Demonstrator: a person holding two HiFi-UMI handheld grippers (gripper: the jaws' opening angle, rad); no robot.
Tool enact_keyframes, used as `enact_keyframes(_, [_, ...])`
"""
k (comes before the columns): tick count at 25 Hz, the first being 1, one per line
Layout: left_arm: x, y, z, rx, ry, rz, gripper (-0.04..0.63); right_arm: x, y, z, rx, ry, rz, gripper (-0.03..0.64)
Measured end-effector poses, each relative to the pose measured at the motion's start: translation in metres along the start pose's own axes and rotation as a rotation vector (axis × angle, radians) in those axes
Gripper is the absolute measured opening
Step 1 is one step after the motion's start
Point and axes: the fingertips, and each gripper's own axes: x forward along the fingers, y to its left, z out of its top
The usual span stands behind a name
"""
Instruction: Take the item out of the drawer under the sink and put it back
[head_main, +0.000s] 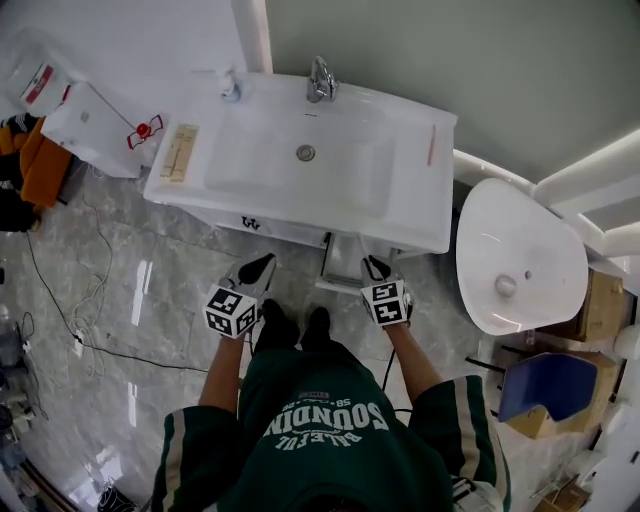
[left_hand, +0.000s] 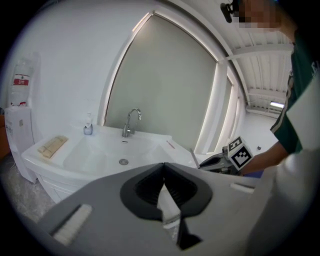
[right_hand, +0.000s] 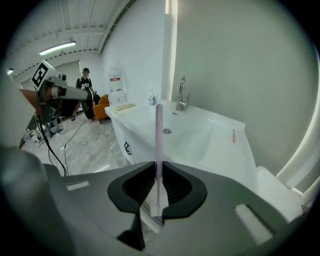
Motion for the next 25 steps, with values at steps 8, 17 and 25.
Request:
enact_keyframes(8, [-0.006,-0.006,0.056,0.098,-0.090,0.009,0.051,-0.055,-0.034,0.090,0.017,-0.210,-0.062,0.051])
enact_keyframes(17, [-0.024,-0.008,0.092,0.134,-0.170,0.035,0.051,-0.095,-0.038,0.156,0.045,-0.381,-0.061,0.051])
enact_keyframes(25, [-0.022,-0.009,0.091,0.128,-0.168,0.026,0.051,-0.102,-0.036,0.161,0.045,-0.402,-0.053,0.051])
